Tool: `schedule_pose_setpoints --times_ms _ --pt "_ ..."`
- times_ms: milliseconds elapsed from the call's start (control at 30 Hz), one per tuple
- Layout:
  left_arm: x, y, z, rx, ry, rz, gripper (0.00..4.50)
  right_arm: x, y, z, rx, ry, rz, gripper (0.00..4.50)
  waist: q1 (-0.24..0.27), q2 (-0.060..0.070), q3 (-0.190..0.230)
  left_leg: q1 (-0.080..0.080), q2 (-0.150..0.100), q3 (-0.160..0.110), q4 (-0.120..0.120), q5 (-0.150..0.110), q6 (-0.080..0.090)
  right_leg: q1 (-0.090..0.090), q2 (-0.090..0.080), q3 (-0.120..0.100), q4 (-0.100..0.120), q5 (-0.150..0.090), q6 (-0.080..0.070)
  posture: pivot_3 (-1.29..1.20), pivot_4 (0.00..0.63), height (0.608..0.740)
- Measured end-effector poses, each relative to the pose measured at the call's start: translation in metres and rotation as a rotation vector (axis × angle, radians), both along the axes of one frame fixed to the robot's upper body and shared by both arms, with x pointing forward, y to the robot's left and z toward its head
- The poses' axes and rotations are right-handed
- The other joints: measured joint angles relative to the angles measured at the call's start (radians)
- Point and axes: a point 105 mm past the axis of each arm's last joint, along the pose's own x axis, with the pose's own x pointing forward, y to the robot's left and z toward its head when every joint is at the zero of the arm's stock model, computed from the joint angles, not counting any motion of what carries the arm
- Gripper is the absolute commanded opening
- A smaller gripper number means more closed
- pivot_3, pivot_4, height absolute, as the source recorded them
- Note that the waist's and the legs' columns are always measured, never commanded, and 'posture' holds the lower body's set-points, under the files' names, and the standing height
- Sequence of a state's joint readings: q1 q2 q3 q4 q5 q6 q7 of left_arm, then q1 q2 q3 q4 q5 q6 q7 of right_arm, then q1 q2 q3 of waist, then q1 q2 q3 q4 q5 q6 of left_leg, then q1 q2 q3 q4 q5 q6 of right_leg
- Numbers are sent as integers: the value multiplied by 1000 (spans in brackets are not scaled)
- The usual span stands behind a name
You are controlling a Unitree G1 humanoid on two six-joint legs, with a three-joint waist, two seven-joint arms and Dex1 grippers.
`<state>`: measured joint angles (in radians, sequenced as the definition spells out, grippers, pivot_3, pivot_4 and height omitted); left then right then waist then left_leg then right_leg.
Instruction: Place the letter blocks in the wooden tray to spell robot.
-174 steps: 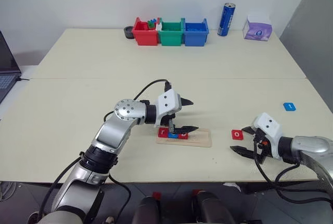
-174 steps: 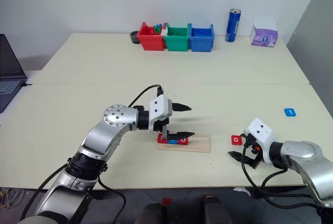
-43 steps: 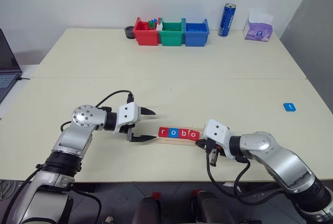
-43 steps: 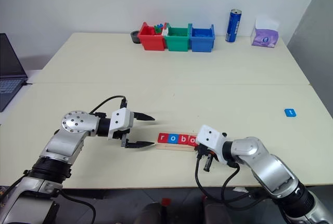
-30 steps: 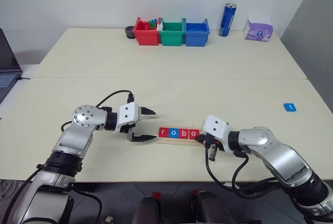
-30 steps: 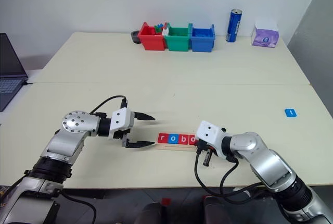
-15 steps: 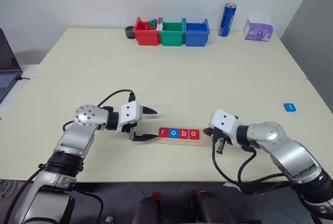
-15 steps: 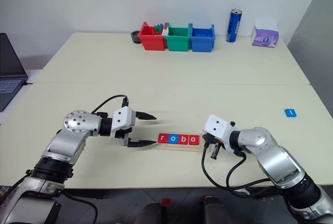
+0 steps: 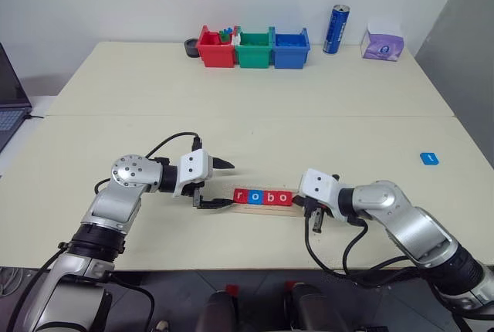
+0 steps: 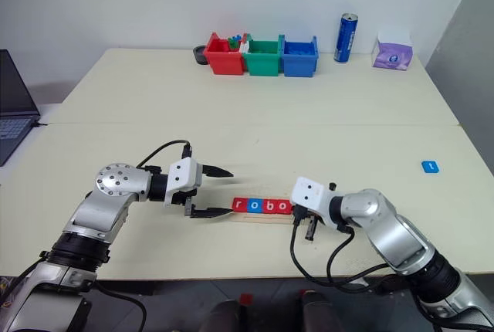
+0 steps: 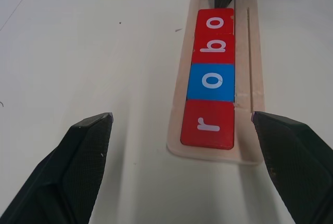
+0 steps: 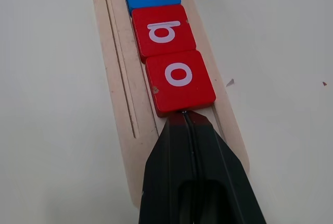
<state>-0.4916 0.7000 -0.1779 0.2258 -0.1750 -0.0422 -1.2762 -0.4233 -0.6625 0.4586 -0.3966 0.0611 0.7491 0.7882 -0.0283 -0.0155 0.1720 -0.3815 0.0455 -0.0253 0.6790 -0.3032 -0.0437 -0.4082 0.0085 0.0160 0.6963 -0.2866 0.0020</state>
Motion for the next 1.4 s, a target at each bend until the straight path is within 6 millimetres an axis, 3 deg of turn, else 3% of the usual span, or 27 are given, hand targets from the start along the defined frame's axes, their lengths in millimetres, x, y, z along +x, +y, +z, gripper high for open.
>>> schedule_pose_setpoints --times_ms 300,467,533,600,767,933,1200,1400 --pt "-1 -3 3 0 -6 -6 4500 3 -1 6 -6 -13 11 22 0 0 0 0 0 0 0 0 0 0 0 0 0 0 0 0 150 740" --pt "-1 -3 5 -14 7 2 4500 3 -12 33 51 -40 -23 22 1 0 0 0 0 0 0 0 0 0 0 0 0 0 0 0 150 740" --pt "-2 -5 6 -30 18 0 4500 4 -21 44 92 -53 -66 368 1 0 0 0 0 0 0 0 0 0 0 0 0 0 0 0 150 740" --pt "-3 -11 9 -58 27 -2 4500 7 -35 50 153 -59 -154 889 3 0 0 0 0 0 0 0 0 0 0 0 0 0 0 0 150 740" --pt "6 -29 20 -133 32 79 4500 24 -95 48 305 -142 -554 2565 9 -1 0 -1 0 0 0 0 0 0 -1 1 1 0 0 0 150 740" --pt "15 -67 41 -206 -18 106 4500 30 -147 53 405 -252 -884 4359 5 0 0 0 -1 1 0 0 0 0 -1 1 1 0 0 0 150 740" --pt "18 -140 60 -250 -13 89 4500 41 -208 55 333 -348 -1160 4475 -1 0 0 0 -1 2 0 0 0 1 -1 3 1 0 0 0 150 740" --pt "14 -164 62 -239 -21 46 4500 58 -239 53 358 -298 -1238 4475 -4 2 -1 1 -1 2 -1 0 0 1 0 4 1 0 0 0 150 740"
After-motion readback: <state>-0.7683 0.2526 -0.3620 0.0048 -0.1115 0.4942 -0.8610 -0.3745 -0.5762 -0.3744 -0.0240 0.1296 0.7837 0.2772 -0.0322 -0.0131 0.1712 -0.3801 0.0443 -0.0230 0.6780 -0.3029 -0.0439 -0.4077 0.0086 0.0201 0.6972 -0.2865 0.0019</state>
